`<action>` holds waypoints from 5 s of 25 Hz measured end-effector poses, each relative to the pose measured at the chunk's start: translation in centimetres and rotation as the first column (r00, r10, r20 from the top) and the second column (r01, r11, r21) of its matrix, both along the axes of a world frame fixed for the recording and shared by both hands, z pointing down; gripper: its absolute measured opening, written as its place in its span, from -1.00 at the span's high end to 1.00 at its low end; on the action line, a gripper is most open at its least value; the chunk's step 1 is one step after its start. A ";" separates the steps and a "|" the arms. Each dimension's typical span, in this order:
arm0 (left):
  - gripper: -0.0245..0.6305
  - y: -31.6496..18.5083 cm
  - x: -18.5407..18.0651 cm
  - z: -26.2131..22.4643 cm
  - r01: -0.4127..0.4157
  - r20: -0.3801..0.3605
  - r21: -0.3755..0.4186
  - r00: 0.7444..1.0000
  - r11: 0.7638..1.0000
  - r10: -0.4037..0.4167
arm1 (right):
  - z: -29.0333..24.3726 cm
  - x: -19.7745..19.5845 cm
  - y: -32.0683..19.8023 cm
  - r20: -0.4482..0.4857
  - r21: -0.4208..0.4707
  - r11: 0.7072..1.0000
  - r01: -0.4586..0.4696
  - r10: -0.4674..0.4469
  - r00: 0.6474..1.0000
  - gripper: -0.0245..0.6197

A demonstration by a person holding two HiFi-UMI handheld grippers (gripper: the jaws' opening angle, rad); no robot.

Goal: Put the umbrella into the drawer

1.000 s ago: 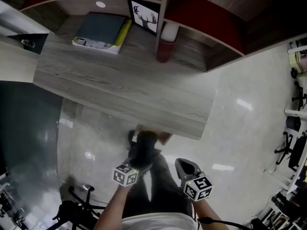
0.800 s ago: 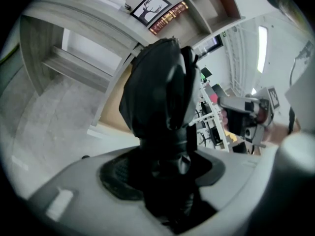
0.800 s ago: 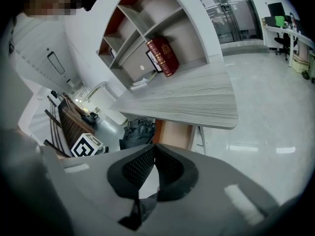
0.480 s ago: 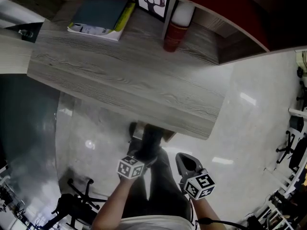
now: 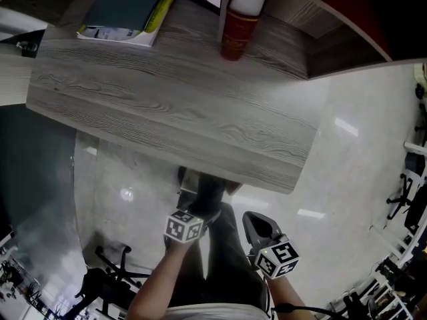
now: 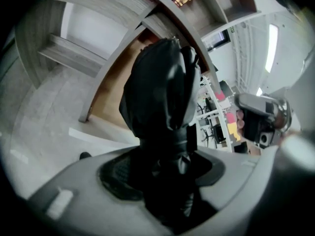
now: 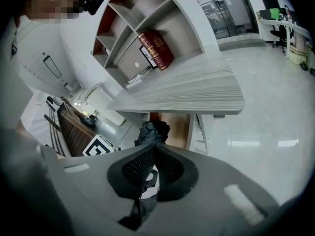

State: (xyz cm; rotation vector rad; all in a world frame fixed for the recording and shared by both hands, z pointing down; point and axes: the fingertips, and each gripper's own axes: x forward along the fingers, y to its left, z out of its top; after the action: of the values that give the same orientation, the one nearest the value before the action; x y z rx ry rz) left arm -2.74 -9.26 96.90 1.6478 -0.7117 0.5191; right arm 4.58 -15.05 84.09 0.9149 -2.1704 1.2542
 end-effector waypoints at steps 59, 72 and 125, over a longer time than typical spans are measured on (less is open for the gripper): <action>-0.07 -4.8 -0.7 -3.8 -0.058 0.434 0.235 0.899 0.970 -0.052 | -2.4 3.0 2.2 0.022 0.020 0.999 -0.030 0.030 0.999 0.91; 0.44 -5.1 0.7 -18.5 -0.083 0.392 0.336 0.918 0.938 -0.059 | -13.6 5.5 3.2 0.009 0.118 0.993 -0.004 0.003 1.000 0.91; 0.92 24.5 -8.2 -48.7 -0.065 0.136 0.696 0.990 0.715 -0.042 | -37.3 2.1 30.7 -0.057 0.501 0.863 -0.065 0.108 0.992 0.90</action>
State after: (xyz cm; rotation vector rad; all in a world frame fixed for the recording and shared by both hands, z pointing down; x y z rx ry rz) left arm -10.95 15.20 48.16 2.3456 -1.0981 0.3926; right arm 6.73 15.60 46.79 1.2520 -2.4543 0.6703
